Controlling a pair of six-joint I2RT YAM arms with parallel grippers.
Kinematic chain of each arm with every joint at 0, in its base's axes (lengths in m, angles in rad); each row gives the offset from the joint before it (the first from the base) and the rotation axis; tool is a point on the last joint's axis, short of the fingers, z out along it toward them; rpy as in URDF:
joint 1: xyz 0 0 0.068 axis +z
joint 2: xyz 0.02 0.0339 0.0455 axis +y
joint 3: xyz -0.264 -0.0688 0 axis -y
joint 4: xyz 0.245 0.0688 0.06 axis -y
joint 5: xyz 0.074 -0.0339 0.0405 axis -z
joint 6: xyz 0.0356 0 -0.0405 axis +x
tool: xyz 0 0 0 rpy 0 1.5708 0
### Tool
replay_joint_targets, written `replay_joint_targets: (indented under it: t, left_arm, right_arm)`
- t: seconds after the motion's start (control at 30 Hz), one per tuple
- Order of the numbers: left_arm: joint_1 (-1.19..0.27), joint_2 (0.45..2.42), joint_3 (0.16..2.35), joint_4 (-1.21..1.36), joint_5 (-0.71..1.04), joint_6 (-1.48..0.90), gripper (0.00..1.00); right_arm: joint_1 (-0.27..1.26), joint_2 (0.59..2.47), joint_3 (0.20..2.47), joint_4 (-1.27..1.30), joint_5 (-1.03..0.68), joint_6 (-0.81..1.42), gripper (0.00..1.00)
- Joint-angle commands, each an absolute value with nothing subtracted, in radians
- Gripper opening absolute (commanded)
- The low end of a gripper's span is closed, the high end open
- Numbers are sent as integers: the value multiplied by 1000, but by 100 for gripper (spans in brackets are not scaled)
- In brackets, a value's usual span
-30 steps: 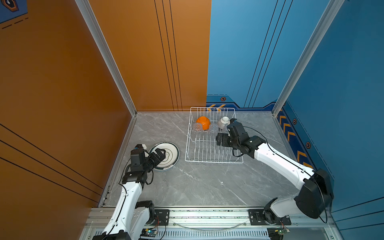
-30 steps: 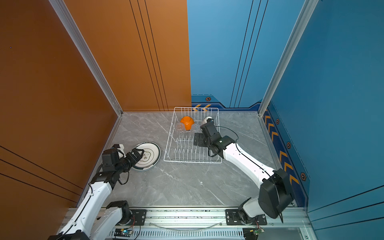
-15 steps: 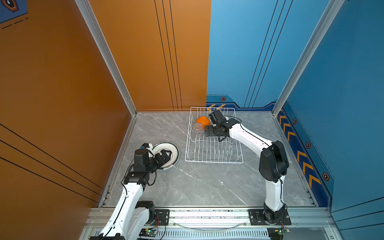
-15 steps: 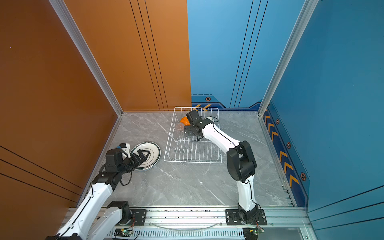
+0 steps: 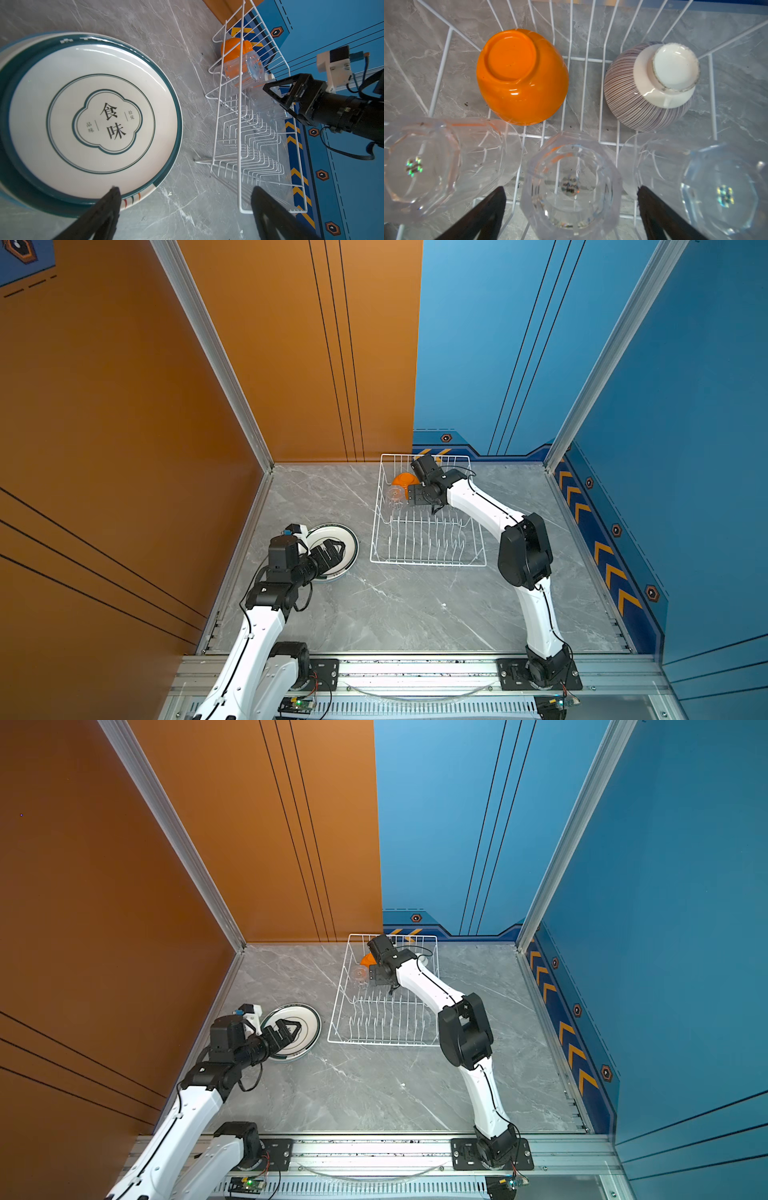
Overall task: Unload the mixed dishes from the dish rack
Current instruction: 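Reach the right gripper into the rack and close on a clear glass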
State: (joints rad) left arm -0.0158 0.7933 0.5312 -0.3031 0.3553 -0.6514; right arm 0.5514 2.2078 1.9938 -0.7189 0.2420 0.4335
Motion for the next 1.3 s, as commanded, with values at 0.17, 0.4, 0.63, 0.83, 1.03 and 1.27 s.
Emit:
replay_joint_targets:
  t: [0.17,0.4,0.63,0.83,1.03,1.27]
  left_arm:
    - [-5,788,511,-304,319,-652,98]
    - [-5,794,503,-285,296,-673,98]
    - [-5,791,495,-265,293,-695,98]
    - [-7,785,501,-265,295,-696,98]
    - [-6,781,497,-229,291,-698,98]
    - [-10,770,484,-83,295,-780,98]
  right_arm:
    - [542,2233,2006,-766,254,437,88]
    - [541,2252,2020,-766,214,419,79]
    - [534,2250,2019,-766,199,418,71]
    - [529,2228,2008,-766,172,423,57]
    - [520,2190,1996,-762,143,422,49]
    - [522,2090,1910,-687,146,440,45]
